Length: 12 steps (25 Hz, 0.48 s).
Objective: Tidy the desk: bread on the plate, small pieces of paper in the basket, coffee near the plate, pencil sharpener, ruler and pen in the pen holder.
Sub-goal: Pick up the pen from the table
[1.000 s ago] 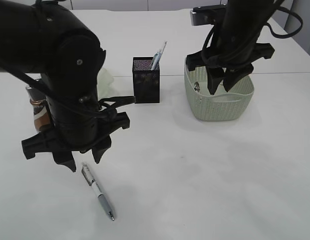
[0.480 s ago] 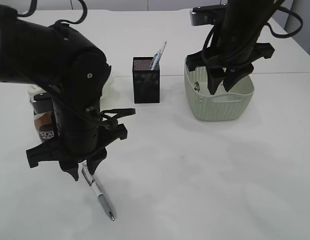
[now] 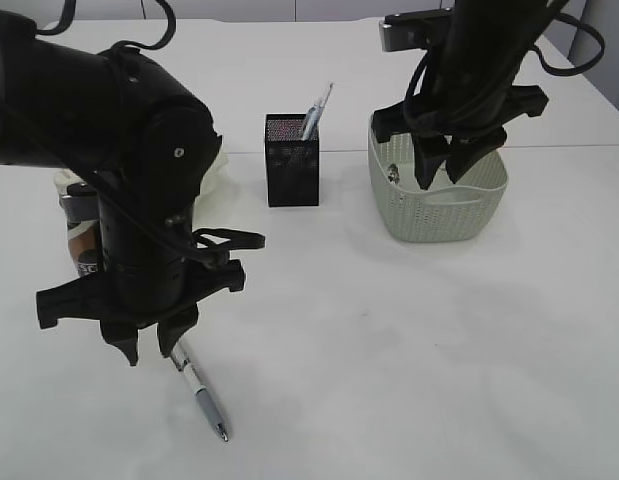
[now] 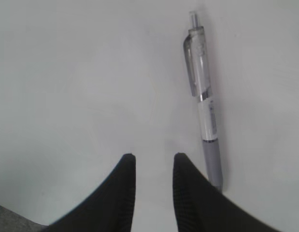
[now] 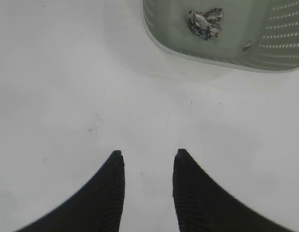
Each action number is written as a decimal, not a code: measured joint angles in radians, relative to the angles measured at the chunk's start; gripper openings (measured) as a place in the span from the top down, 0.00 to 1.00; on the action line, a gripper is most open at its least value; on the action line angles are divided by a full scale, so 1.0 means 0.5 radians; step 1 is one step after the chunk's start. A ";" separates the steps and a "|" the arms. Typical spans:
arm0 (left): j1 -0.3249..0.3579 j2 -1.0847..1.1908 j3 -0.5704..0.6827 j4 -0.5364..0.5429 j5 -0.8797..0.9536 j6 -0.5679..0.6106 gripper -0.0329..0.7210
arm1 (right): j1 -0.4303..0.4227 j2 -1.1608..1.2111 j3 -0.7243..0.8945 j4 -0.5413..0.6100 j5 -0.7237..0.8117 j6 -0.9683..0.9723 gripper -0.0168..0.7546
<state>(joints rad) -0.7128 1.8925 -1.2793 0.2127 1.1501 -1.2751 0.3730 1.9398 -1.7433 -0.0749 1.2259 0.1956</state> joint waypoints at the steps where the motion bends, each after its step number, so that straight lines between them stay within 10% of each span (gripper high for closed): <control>1: 0.000 0.000 0.000 0.005 0.004 0.000 0.70 | 0.000 0.000 0.000 0.000 0.000 -0.003 0.61; 12: 0.000 0.000 0.000 -0.161 -0.199 0.001 0.70 | 0.000 0.000 0.000 0.005 0.000 -0.008 0.61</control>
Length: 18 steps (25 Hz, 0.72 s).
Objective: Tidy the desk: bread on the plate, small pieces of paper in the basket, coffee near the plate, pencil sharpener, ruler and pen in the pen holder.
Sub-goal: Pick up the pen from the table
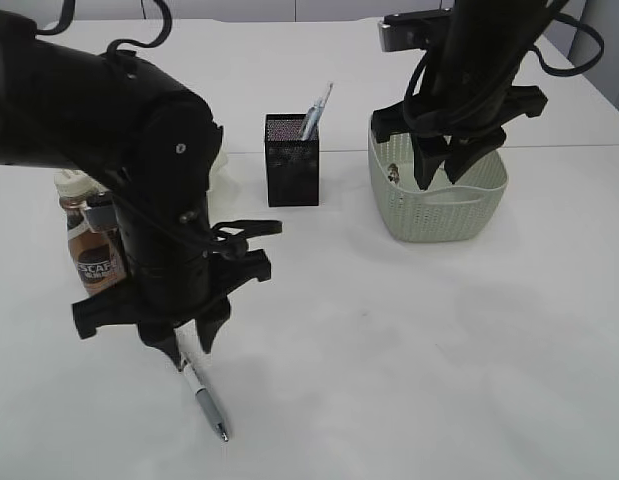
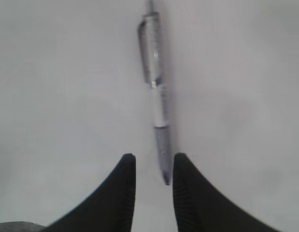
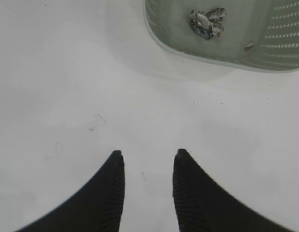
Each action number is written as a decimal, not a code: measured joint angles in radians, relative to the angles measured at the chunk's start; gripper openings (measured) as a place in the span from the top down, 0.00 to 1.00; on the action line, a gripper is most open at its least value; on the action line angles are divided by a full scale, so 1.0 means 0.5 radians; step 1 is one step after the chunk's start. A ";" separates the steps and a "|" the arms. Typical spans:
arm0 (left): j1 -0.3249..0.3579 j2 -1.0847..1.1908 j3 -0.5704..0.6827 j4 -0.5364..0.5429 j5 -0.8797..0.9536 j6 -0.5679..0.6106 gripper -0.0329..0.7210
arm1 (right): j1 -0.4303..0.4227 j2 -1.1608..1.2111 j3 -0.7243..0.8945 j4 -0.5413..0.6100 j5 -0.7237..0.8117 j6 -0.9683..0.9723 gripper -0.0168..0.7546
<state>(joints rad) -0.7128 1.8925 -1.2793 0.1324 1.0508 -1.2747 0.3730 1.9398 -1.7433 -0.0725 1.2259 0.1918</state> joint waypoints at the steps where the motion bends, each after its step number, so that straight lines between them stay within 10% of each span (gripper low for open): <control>1: 0.000 0.000 0.000 -0.051 -0.074 0.000 0.70 | 0.000 0.000 0.000 0.000 0.000 0.000 0.61; 18: 0.059 0.009 0.000 -0.044 -0.072 0.003 0.60 | 0.000 0.000 0.000 0.000 0.003 -0.005 0.61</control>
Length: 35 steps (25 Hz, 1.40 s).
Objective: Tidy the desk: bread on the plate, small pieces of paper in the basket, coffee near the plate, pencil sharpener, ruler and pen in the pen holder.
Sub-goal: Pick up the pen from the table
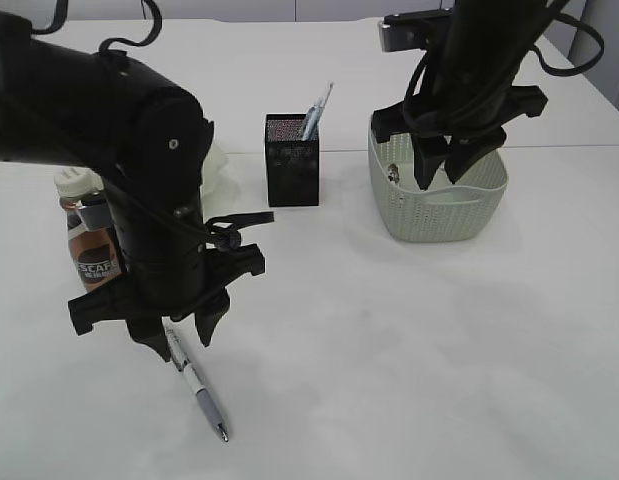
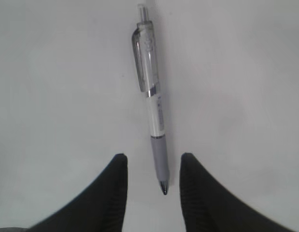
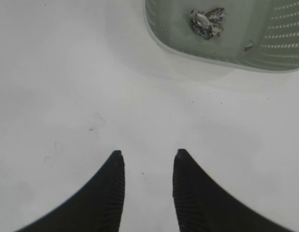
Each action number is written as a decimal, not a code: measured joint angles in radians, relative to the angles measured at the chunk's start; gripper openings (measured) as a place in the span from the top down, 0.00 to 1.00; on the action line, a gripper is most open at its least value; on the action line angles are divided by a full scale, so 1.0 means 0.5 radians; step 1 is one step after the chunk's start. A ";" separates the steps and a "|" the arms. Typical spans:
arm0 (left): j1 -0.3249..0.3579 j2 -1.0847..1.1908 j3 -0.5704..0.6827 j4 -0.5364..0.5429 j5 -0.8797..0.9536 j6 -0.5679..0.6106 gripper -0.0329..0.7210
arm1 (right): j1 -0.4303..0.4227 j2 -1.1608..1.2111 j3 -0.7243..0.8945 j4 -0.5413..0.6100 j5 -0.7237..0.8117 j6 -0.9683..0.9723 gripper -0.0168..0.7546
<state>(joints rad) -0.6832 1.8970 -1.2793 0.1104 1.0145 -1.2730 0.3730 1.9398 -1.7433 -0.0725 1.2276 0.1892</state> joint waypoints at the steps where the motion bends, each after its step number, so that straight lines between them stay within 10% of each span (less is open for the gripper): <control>1: 0.000 0.009 0.000 0.011 0.000 0.013 0.59 | 0.000 -0.003 0.000 0.000 0.000 0.000 0.61; 35: 0.113 0.238 0.000 -0.065 -0.222 -0.009 0.51 | 0.000 -0.003 0.000 -0.019 0.000 -0.004 0.61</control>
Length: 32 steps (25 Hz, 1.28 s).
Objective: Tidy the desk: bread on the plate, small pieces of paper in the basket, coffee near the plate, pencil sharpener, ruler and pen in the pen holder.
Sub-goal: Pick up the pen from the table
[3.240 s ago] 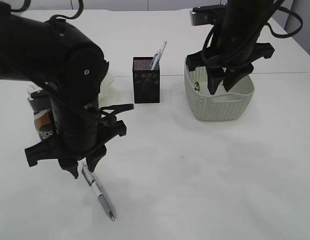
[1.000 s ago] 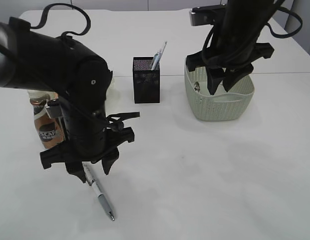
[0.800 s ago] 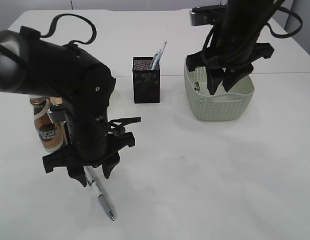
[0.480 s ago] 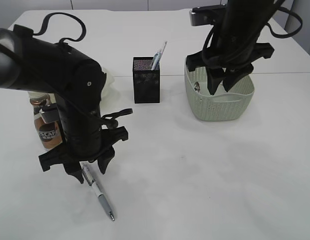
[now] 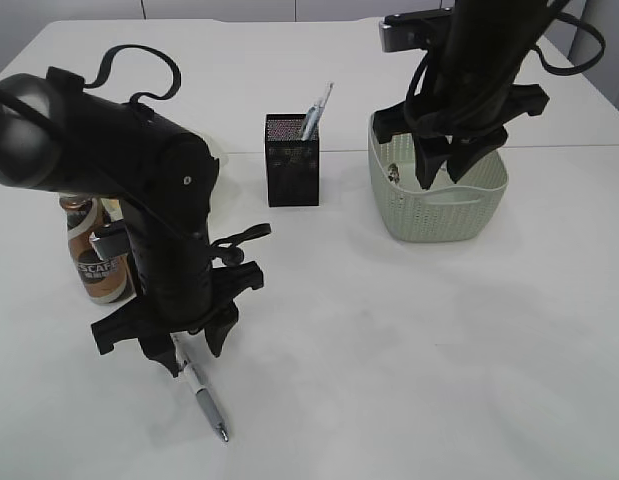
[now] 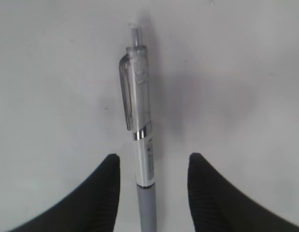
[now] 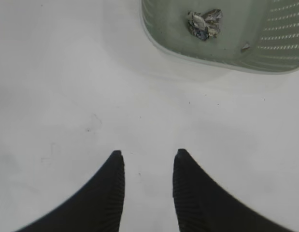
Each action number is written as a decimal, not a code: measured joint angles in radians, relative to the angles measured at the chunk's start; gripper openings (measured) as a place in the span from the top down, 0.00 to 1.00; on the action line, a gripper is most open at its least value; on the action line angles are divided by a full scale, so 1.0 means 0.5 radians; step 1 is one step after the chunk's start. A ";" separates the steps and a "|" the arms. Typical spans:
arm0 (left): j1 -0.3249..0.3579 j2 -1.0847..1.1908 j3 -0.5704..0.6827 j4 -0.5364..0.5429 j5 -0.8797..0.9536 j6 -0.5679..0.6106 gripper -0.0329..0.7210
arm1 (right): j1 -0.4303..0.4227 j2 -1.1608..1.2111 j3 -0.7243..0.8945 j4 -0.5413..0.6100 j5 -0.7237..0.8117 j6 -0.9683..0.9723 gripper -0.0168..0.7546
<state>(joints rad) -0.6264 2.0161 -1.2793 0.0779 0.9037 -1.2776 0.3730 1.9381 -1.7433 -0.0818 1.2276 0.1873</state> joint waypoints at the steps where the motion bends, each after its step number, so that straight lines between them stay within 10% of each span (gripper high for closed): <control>1: 0.000 0.003 0.000 0.000 0.004 0.000 0.51 | 0.000 0.000 0.000 0.000 0.000 0.000 0.61; 32: 0.015 0.110 0.000 -0.030 -0.053 0.000 0.51 | 0.000 0.000 0.000 -0.044 0.000 0.000 0.61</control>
<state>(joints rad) -0.6187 2.0713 -1.2793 0.0631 0.8772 -1.2776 0.3730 1.9381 -1.7433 -0.1037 1.2276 0.1873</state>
